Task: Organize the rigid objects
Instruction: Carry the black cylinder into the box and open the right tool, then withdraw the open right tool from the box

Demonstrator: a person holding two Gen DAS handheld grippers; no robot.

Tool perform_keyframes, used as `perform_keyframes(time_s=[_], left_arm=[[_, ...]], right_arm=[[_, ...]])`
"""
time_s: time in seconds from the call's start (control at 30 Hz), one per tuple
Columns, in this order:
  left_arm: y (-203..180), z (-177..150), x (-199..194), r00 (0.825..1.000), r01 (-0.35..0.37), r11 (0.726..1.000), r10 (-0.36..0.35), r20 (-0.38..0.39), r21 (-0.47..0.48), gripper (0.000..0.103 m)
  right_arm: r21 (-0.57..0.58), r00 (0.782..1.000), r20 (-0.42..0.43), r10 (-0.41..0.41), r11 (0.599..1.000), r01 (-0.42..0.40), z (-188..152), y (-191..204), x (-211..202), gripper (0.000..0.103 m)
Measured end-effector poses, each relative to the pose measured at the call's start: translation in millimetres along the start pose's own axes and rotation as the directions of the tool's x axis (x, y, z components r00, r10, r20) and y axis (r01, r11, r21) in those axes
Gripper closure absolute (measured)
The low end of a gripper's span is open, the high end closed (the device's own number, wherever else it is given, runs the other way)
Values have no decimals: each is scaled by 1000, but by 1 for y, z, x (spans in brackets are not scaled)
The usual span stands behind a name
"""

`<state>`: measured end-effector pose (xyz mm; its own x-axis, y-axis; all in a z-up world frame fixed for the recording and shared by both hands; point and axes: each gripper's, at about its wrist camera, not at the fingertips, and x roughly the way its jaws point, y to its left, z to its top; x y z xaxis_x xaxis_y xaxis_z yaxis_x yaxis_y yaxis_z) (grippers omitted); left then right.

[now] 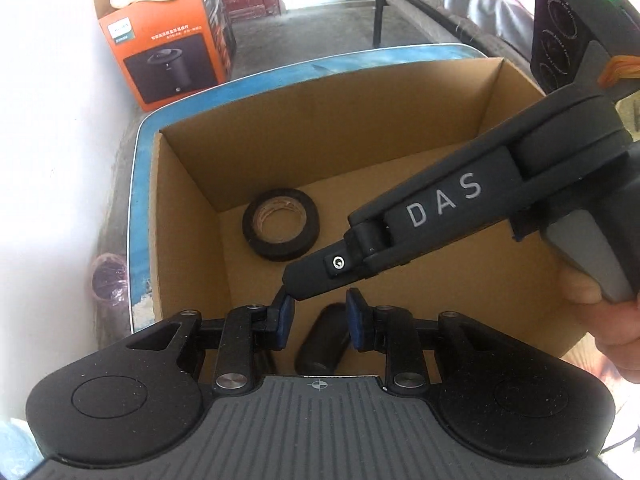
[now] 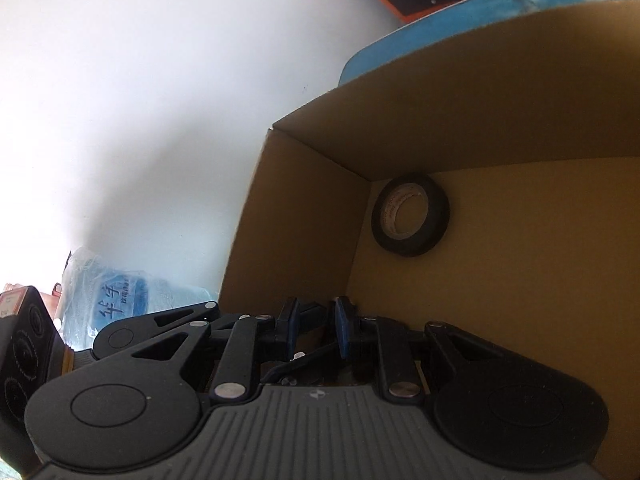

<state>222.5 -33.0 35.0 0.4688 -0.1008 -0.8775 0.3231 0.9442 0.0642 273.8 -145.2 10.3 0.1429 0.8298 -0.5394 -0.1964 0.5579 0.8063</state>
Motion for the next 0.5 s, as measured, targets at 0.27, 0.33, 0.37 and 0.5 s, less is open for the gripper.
perform_keyframes(time_s=[0.27, 0.33, 0.37, 0.5], left_arm=[[-6, -1, -23, 995, -5, 1000, 2, 101, 23, 73], [-7, -5, -36, 990, 1, 1000, -5, 142, 27, 71], [-9, -8, -43, 987, 1, 1000, -6, 163, 28, 70], [-15, -25, -74, 967, 12, 999, -22, 254, 40, 62]], right_arm=[[-23, 994, 109, -6, 1000, 9, -12, 4, -41, 81], [-37, 988, 156, -1, 999, 7, -18, 9, -62, 81], [-44, 984, 178, 3, 999, 5, -22, 11, -72, 81], [-87, 964, 264, 13, 996, 10, -47, 26, -116, 80]])
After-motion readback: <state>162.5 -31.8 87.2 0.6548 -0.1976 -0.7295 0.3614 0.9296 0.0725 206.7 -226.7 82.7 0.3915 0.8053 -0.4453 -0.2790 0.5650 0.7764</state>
